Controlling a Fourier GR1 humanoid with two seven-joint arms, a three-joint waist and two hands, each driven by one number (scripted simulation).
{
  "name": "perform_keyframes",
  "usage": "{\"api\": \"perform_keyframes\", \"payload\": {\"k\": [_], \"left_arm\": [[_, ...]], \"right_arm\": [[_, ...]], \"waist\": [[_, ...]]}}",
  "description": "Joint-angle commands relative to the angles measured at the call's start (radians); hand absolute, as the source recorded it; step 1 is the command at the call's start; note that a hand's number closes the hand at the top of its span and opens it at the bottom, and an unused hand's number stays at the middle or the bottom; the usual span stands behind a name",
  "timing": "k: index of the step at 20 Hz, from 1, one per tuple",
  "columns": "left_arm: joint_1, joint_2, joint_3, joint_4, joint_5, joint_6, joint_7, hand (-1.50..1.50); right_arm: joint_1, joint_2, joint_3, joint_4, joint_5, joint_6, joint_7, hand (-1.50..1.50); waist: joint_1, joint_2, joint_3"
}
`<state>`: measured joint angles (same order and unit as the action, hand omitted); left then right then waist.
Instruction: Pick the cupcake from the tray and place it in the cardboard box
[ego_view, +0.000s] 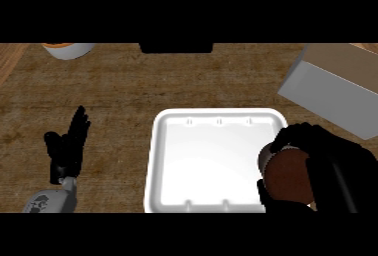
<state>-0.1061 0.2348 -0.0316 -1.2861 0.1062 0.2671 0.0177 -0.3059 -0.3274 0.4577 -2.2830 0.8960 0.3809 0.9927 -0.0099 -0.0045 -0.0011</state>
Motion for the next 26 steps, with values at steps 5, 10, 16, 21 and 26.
{"api": "perform_keyframes", "payload": {"k": [5,10,16,21,26], "left_arm": [[0.044,-0.014,-0.008,-0.056,-0.015,0.002,0.009,0.00],[0.032,-0.002,-0.002,-0.088,-0.028,-0.009,0.048,0.00],[0.012,-0.035,0.006,0.001,-0.041,-0.020,-0.018,0.00],[-0.027,0.004,0.051,0.026,-0.024,-0.056,-0.018,0.00],[0.001,-0.063,0.000,-0.004,-0.055,-0.020,0.001,0.00]], "right_arm": [[-0.090,-0.082,-0.284,0.006,-0.079,0.162,0.008,1.50],[-0.139,-0.110,-0.431,0.139,-0.073,0.084,-0.134,1.50],[-0.167,-0.166,-0.610,0.406,-0.130,-0.035,-0.384,1.50],[-0.223,-0.183,-0.650,0.693,-0.134,-0.153,-0.585,1.50],[-0.298,-0.220,-0.689,1.001,-0.112,-0.273,-0.779,1.50]], "waist": [[0.012,0.002,0.001],[0.014,0.004,0.001],[0.015,0.006,0.001],[0.022,0.009,0.001],[0.026,0.011,0.002]]}}
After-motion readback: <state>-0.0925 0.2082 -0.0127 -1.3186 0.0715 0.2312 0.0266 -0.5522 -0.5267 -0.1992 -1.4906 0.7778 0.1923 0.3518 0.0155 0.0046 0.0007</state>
